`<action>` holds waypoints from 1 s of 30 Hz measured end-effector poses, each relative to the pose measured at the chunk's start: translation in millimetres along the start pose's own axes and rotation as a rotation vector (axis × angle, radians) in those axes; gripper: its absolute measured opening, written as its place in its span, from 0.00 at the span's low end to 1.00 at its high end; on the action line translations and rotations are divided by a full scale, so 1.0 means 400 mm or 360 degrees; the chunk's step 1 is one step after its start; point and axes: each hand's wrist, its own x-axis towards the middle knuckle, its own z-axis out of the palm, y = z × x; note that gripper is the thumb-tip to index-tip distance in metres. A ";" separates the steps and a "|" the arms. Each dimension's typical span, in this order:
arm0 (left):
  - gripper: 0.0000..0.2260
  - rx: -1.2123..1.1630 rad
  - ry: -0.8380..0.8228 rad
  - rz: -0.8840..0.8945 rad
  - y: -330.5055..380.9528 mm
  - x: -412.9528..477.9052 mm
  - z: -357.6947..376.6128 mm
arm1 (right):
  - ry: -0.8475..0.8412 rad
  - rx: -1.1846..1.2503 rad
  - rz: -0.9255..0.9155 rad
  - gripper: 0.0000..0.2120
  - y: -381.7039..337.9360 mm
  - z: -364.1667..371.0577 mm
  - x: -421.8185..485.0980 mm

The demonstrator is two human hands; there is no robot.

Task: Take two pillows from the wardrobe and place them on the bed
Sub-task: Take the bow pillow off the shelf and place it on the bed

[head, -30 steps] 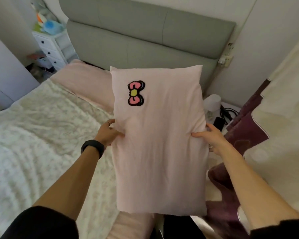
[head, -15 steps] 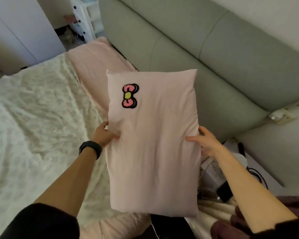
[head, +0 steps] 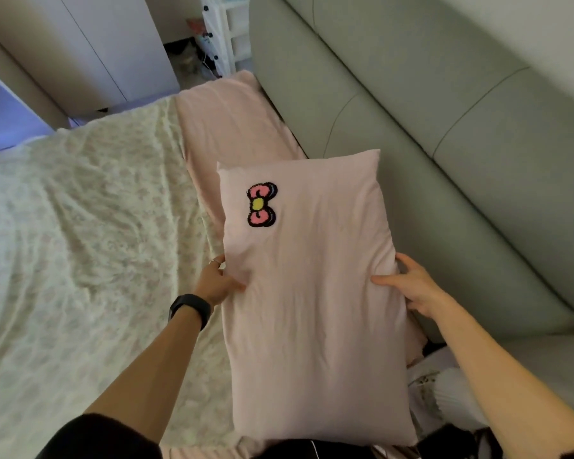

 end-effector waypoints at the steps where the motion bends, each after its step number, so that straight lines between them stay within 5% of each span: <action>1: 0.38 -0.0018 0.0000 -0.0003 0.003 0.015 0.006 | 0.0013 -0.0005 -0.0013 0.37 -0.006 0.000 0.019; 12: 0.44 -0.0065 0.0192 -0.0178 -0.008 0.227 0.118 | -0.0164 -0.0379 -0.0078 0.42 -0.134 0.004 0.393; 18: 0.37 -0.0136 0.0245 -0.0286 -0.066 0.361 0.194 | -0.0283 -0.0574 -0.0010 0.40 -0.148 0.023 0.610; 30: 0.39 -0.0152 0.0258 -0.0367 -0.186 0.558 0.221 | -0.0330 -0.0632 0.0076 0.41 -0.011 0.068 0.872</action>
